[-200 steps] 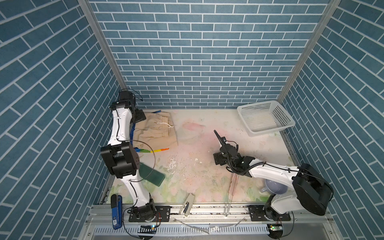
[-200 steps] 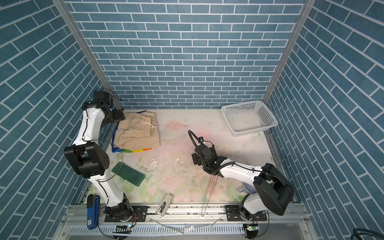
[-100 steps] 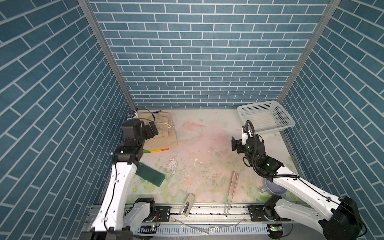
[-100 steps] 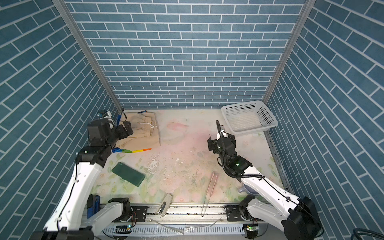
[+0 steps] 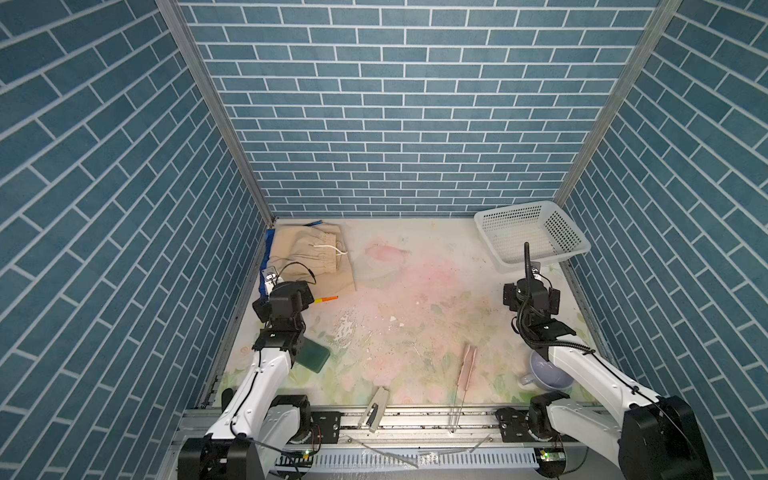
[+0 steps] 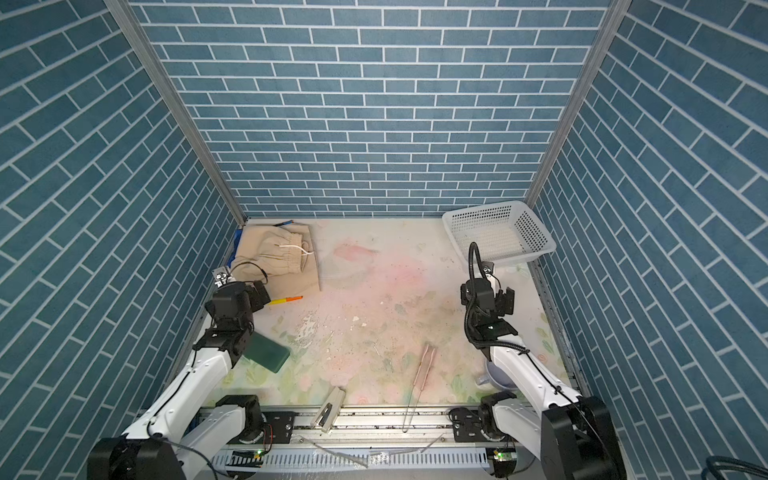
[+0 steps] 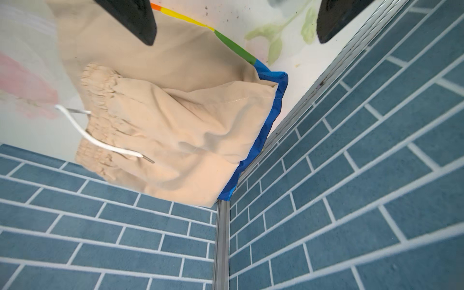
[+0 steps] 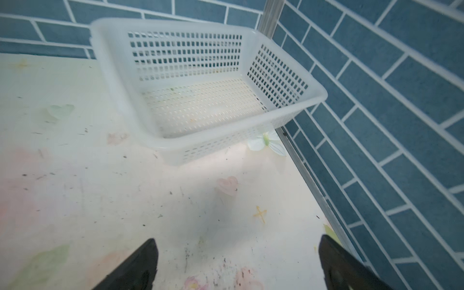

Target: Fold and stack the shorts

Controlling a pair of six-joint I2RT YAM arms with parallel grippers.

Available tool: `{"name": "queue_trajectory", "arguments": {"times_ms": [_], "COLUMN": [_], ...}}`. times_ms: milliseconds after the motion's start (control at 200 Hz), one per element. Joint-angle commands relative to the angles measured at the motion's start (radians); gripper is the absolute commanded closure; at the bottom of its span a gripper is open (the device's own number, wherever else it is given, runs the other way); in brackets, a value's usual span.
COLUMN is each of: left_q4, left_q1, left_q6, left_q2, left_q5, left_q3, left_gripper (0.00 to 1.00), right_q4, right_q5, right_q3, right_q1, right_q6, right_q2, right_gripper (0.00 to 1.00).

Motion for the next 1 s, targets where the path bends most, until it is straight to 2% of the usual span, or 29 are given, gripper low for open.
{"name": "queue_trajectory", "arguments": {"times_ms": [0,120,220,290,365,465,520,560,585,630,705,765,825,880,935,975,995], "left_q4": [0.280,0.401,0.471,0.437,0.497,0.469,0.521,0.610,0.578,0.580,0.671,0.909,0.895,0.978,0.891,0.872,0.874], "left_q1": [-0.002,-0.002,-0.002,0.000,0.000,0.000,0.000,0.002,-0.012,-0.020,-0.030,-0.030,-0.030,-0.026,-0.024,-0.022,-0.023], "left_q6": [0.073,0.076,0.114,0.131,0.160,0.171,0.183,0.192,0.199,0.223,0.254,0.274,0.249,0.249,0.237,0.247,0.258], "left_q2": [0.054,0.134,0.227,0.269,0.327,0.397,0.450,0.498,0.494,0.514,0.536,0.589,0.549,0.582,0.554,0.567,0.576], "left_q5": [0.012,-0.015,-0.018,0.024,0.073,0.057,0.069,0.059,0.062,0.088,0.166,0.164,0.144,0.135,0.144,0.155,0.167], "left_q3": [-0.101,-0.150,-0.152,-0.104,-0.085,-0.021,-0.012,-0.023,-0.007,-0.002,-0.040,-0.131,-0.162,-0.174,-0.153,-0.132,-0.123], "left_gripper": [0.00,0.00,0.00,0.00,0.00,0.00,0.00,0.00,0.00,0.00,0.01,0.00,0.01,0.00,0.00,0.00,0.00], "right_q4": [0.080,0.094,0.200,0.174,0.183,0.262,0.309,0.345,0.386,0.491,0.506,0.580,0.665,0.716,0.757,0.886,0.791], "right_q5": [0.044,0.046,0.049,0.065,0.071,0.078,0.054,0.008,-0.031,-0.102,-0.164,-0.207,-0.253,-0.311,-0.467,-0.626,-0.651], "right_q3": [-0.021,-0.022,-0.042,-0.002,0.038,0.069,0.084,0.086,0.078,0.044,0.024,-0.030,-0.090,-0.122,-0.145,-0.149,-0.127], "right_q1": [-0.030,-0.070,-0.088,-0.099,-0.109,-0.132,-0.153,-0.173,-0.186,-0.217,-0.247,-0.256,-0.266,-0.282,-0.310,-0.340,-0.346], "right_q6": [0.008,0.032,0.034,0.037,0.019,-0.028,-0.040,-0.045,-0.048,-0.046,-0.020,-0.027,-0.033,-0.033,-0.045,-0.069,-0.077], "right_q2": [0.045,0.129,0.215,0.268,0.319,0.390,0.422,0.437,0.443,0.460,0.455,0.431,0.406,0.399,0.418,0.496,0.472], "right_gripper": [0.01,0.01,0.01,0.01,0.01,0.01,0.01,0.01,0.01,0.01,0.01,0.01,0.01,0.01,0.01,0.01,0.01]}}
